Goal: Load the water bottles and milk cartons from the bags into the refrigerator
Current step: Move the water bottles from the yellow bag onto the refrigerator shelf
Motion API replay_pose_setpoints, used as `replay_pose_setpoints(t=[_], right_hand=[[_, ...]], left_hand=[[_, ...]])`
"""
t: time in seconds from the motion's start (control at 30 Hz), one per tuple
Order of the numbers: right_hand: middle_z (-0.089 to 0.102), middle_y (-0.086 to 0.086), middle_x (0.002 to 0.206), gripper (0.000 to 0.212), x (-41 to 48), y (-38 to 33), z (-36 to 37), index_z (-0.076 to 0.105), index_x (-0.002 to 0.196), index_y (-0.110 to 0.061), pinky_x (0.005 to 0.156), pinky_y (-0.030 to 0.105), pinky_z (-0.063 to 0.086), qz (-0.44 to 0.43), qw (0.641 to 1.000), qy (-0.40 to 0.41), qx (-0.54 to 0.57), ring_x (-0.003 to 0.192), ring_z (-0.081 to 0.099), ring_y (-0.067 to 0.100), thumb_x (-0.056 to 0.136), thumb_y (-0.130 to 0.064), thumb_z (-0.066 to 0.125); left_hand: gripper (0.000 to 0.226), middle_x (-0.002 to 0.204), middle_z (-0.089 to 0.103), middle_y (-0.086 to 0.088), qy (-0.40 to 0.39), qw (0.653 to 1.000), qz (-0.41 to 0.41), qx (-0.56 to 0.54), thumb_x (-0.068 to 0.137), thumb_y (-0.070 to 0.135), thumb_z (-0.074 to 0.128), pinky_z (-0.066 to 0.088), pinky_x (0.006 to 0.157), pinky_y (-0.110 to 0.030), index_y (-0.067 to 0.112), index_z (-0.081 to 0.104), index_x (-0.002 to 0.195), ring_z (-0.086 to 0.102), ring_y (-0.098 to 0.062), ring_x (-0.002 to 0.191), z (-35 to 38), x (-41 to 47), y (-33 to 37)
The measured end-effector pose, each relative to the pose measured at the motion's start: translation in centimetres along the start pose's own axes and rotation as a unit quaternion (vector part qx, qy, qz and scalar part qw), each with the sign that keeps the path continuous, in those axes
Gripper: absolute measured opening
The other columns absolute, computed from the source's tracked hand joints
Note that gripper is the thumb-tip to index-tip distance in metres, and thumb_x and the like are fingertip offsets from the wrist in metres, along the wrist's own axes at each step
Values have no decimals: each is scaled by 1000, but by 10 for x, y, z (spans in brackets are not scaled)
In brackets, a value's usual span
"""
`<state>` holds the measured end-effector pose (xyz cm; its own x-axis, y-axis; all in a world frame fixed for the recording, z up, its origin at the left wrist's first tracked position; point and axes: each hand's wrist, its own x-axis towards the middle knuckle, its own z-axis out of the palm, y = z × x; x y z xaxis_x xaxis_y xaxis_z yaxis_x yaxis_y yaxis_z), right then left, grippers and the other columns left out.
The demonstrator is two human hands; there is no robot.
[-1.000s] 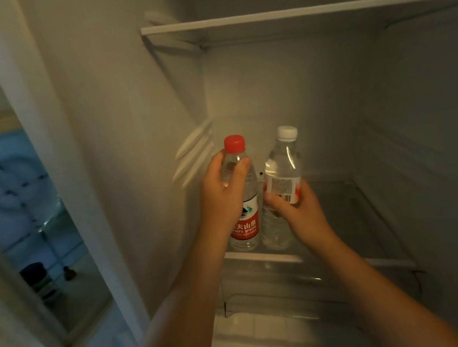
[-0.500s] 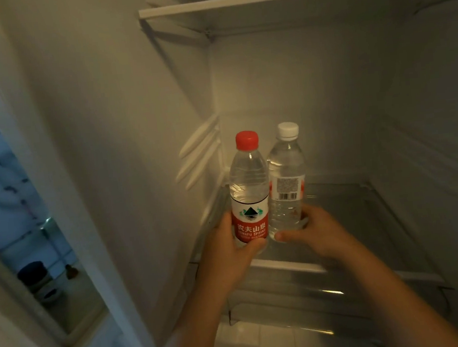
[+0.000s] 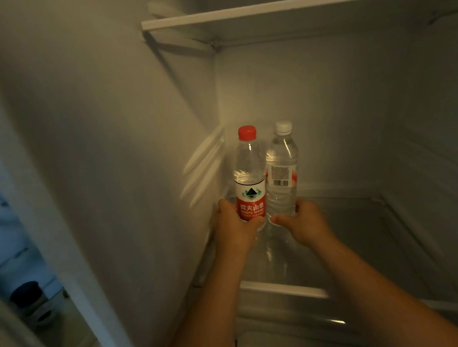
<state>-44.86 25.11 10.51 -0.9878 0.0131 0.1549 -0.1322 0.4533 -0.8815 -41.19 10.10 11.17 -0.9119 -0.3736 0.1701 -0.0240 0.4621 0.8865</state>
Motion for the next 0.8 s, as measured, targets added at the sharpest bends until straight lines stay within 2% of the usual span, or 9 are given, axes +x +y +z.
replay_pose_setpoints(t=[0.1,0.17,0.23,0.3,0.37,0.43,0.6,0.7,0.8], right_hand=[[72,3,99,33,14,1,6,71,107,-15,62,19,45,1,1000,20,-17,80,65,12,76,-19,81],[71,1,92,29,23,0,11,71,104,-15,62,20,46,7,999,30,-31,77,65,13,77,-21,81],[69,1,88,26,31,-2,15,72,101,-14,56,16,41,12,998,39,-46,71,60,11,78,-23,80],[72,5,93,26,39,-2,20,72,101,-10,55,16,39,14,997,50,-57,75,63,16,79,-23,79],[72,10,101,29,44,-2,24,71,105,-7,63,22,42,30,996,58,-60,82,65,20,82,-23,77],[72,13,100,28,47,-1,28,71,104,-5,67,26,41,36,995,70,-68,79,62,18,84,-24,75],[65,8,82,30,49,-1,32,68,94,-6,50,22,31,34,990,92,-103,71,55,18,80,-31,78],[68,9,95,36,51,-1,35,65,99,-8,63,28,42,39,989,91,-113,84,63,24,78,-33,80],[68,9,100,37,48,-4,34,64,105,-8,68,30,43,39,990,76,-109,92,65,26,80,-30,79]], left_hand=[[60,117,61,-6,33,999,-4,27,67,28,88,56,85,-40,13,50,111,62,-23,105,11,20,-3],[58,119,62,-7,34,999,-15,20,69,27,87,56,88,-44,12,52,113,63,-25,107,17,29,-3],[55,118,63,-8,39,999,-17,12,71,26,86,56,88,-45,11,53,113,64,-26,107,23,38,-5],[51,114,65,-10,46,999,-19,6,73,26,84,57,87,-45,9,56,111,65,-27,104,28,45,-6],[46,110,67,-12,52,998,-25,10,74,27,83,57,85,-44,5,59,106,66,-29,100,30,53,-7],[39,109,68,-14,51,998,-34,28,80,26,79,57,85,-44,4,61,106,66,-30,99,30,60,-7],[26,115,67,-15,59,994,-52,82,91,18,67,56,88,-42,5,63,112,65,-31,105,35,70,-6],[26,114,67,-16,58,993,-47,96,91,18,66,56,88,-42,4,64,113,65,-32,104,35,69,-6],[27,113,68,-16,47,992,-46,107,90,18,68,56,88,-42,3,65,112,66,-31,103,33,67,-8]])
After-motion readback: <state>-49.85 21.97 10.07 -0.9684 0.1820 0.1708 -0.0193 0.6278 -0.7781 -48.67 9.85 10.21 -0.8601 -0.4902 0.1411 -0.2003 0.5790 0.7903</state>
